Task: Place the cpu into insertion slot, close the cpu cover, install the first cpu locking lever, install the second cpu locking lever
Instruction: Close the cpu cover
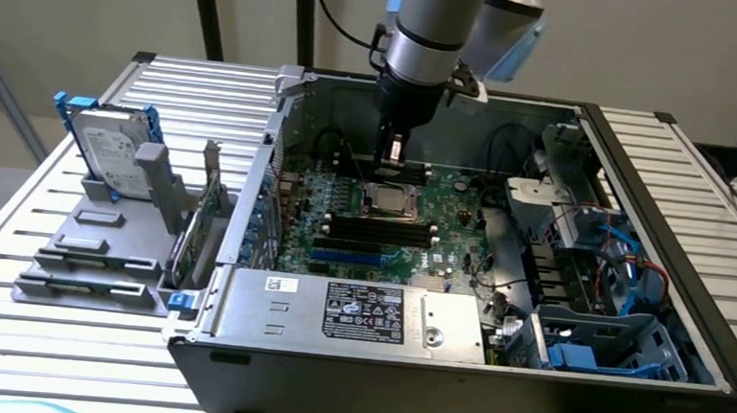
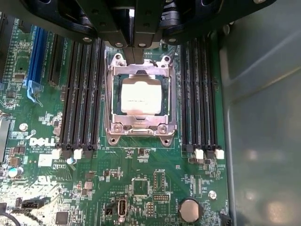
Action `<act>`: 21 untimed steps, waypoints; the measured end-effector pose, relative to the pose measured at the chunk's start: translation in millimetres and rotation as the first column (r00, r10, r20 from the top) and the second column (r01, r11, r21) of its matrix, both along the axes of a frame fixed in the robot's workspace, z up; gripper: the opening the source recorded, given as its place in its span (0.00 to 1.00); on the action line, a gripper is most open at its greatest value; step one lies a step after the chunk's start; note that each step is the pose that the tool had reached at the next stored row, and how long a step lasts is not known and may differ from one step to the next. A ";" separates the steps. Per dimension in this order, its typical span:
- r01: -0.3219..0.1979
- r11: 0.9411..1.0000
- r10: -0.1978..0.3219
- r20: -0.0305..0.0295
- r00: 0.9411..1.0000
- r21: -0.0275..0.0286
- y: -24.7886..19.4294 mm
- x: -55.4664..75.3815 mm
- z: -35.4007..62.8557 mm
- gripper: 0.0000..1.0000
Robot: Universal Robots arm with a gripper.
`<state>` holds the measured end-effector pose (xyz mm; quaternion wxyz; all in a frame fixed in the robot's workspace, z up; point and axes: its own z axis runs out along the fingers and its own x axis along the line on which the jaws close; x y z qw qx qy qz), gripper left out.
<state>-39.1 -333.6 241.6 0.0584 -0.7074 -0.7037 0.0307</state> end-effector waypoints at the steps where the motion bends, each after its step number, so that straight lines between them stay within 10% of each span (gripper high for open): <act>1: -0.003 1.000 0.003 -0.002 1.000 0.000 -0.8 -0.6 -1.3 0.11; 21: -0.023 1.000 0.023 -0.005 1.000 0.001 -2.4 -8.4 -34.2 0.11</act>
